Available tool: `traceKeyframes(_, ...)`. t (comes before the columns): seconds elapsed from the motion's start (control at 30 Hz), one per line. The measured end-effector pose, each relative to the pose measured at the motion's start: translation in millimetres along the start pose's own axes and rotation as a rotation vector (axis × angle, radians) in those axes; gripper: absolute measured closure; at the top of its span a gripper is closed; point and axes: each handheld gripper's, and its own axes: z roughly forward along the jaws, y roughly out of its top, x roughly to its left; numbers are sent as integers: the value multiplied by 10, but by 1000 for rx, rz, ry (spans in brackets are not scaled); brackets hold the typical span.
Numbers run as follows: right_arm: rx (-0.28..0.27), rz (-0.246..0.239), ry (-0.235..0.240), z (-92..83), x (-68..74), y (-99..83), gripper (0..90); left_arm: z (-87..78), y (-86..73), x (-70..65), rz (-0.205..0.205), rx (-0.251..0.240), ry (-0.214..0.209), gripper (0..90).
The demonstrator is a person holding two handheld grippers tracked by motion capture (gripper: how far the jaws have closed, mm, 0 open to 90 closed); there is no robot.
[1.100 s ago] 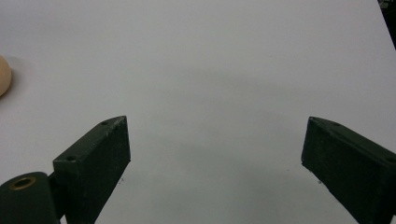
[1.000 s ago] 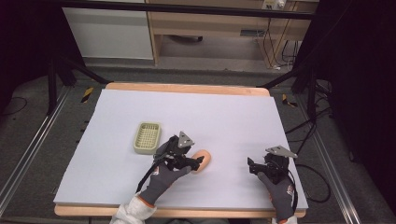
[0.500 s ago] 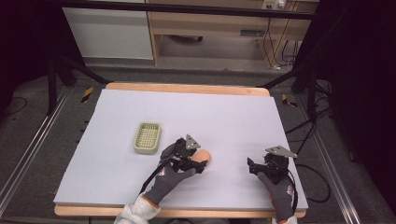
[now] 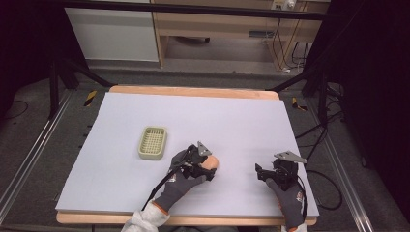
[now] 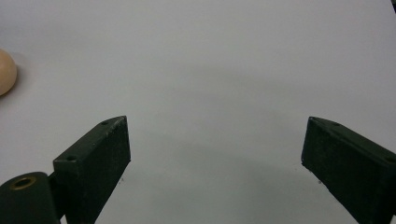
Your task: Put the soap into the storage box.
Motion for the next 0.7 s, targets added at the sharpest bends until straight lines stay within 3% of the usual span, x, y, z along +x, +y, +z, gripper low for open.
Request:
traceKeyframes(0.23, -3, 4, 1, -3, -8, 1, 84, 21, 2, 21, -14, 6, -19, 246)
traceKeyframes(0.53, 3, 9, 3, -1, -3, 0, 84, 105, -39, -7, -3, 38, -16, 287)
traceKeyframes(0.7, 2, 8, 1, 0, -4, 0, 84, 105, -46, -10, -7, 33, -16, 307)
